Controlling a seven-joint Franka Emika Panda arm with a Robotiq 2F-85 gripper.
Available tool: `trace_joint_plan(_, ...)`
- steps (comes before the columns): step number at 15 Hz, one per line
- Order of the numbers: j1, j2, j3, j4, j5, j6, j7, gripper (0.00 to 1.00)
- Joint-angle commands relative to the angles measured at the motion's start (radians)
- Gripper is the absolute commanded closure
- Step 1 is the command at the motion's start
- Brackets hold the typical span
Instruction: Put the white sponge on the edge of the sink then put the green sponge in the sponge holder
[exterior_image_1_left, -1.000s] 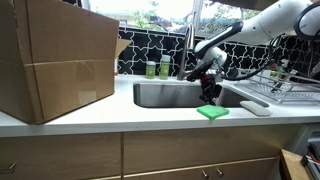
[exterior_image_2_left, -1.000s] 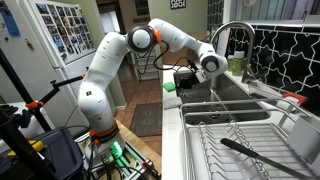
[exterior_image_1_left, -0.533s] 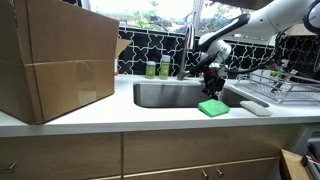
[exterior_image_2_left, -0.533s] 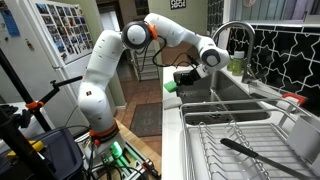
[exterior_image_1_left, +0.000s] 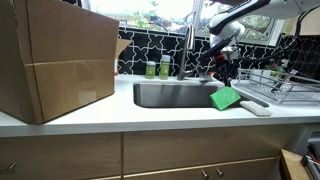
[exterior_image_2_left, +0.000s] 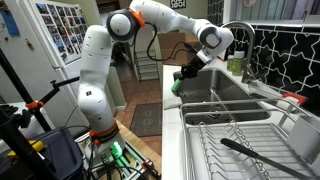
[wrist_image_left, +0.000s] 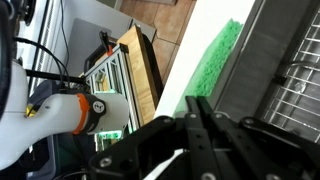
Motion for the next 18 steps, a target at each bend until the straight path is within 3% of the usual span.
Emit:
trace_joint_plan(1,0.019,-0.111,-0.011,-0.052,-0.138,0.054,-0.019,0.95)
trace_joint_plan(5,0.028,-0.191,-0.003,-0.055,-0.282,0.153,-0.02,0.95)
trace_joint_plan(6,0.018,-0.209,-0.002,-0.057,-0.269,0.186,-0.026,0.95)
trace_joint_plan(7,0.008,-0.149,0.005,0.001,-0.24,0.117,-0.008,0.96)
trace_joint_plan(17,0.008,-0.146,0.008,0.004,-0.242,0.123,-0.008,0.96)
trace_joint_plan(18,0.025,-0.159,-0.002,-0.001,-0.314,0.195,0.031,0.95)
